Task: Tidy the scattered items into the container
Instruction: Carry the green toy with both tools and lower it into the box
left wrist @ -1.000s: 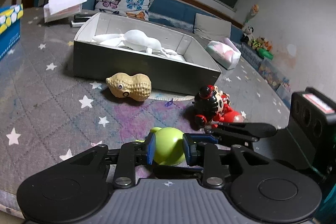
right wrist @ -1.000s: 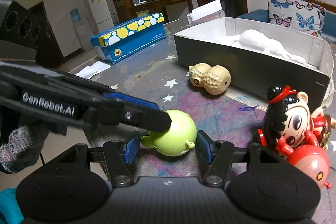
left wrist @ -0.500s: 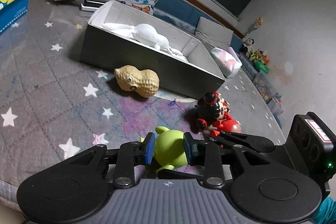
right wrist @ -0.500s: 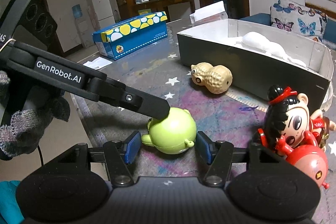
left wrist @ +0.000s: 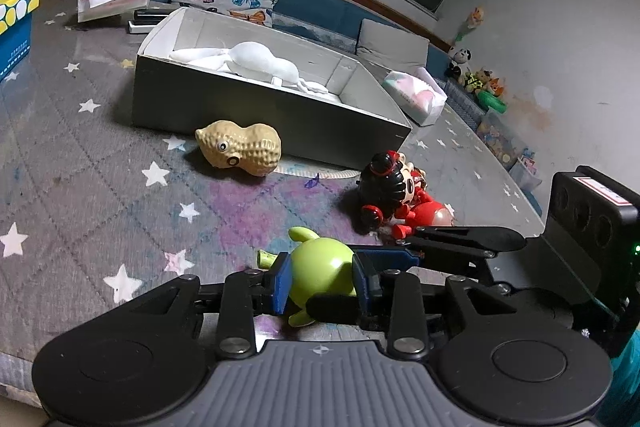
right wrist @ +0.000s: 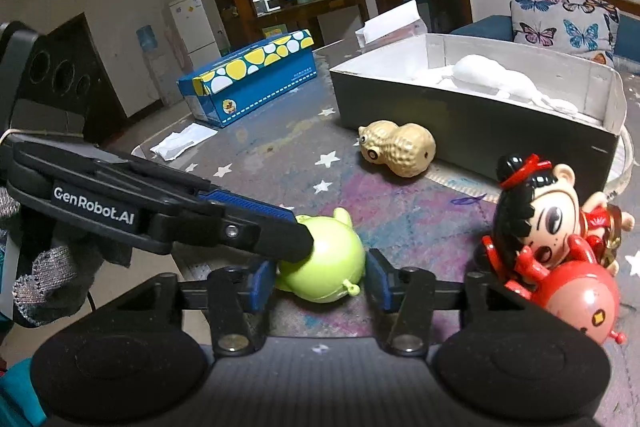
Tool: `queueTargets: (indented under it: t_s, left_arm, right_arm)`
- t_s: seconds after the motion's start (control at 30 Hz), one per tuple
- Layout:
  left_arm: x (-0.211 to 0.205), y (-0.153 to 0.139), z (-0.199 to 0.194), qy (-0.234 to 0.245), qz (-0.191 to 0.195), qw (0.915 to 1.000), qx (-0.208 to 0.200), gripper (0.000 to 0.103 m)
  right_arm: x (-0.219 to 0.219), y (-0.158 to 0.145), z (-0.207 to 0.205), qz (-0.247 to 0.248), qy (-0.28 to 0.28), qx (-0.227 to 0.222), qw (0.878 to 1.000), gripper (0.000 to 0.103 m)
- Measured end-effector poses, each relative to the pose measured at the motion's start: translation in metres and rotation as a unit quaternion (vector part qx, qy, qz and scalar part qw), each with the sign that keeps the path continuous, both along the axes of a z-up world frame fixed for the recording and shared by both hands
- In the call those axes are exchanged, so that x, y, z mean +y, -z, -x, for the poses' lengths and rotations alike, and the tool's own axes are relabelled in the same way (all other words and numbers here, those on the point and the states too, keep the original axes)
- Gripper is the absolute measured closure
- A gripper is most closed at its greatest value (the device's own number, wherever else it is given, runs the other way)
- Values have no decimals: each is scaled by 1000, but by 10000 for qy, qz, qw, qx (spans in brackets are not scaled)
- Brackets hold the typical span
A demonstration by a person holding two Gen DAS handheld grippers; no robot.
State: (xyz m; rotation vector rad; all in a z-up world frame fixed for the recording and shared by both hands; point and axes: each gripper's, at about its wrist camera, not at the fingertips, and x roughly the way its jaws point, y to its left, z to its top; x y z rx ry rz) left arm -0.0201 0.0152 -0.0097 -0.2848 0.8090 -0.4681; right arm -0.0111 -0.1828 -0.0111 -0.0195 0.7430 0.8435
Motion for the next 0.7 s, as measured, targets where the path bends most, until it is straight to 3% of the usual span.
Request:
queueTargets:
  t_s: [0.37, 0.7]
  left_arm:
    - [1, 1, 2, 52, 11, 10000, -42, 67]
    - [-7, -17, -3, 159, 139, 9991, -362, 67]
  right_arm:
    - [6, 5, -1, 23, 1, 34, 10000, 55]
    - [0, -16, 1, 185, 145, -430, 9988, 55]
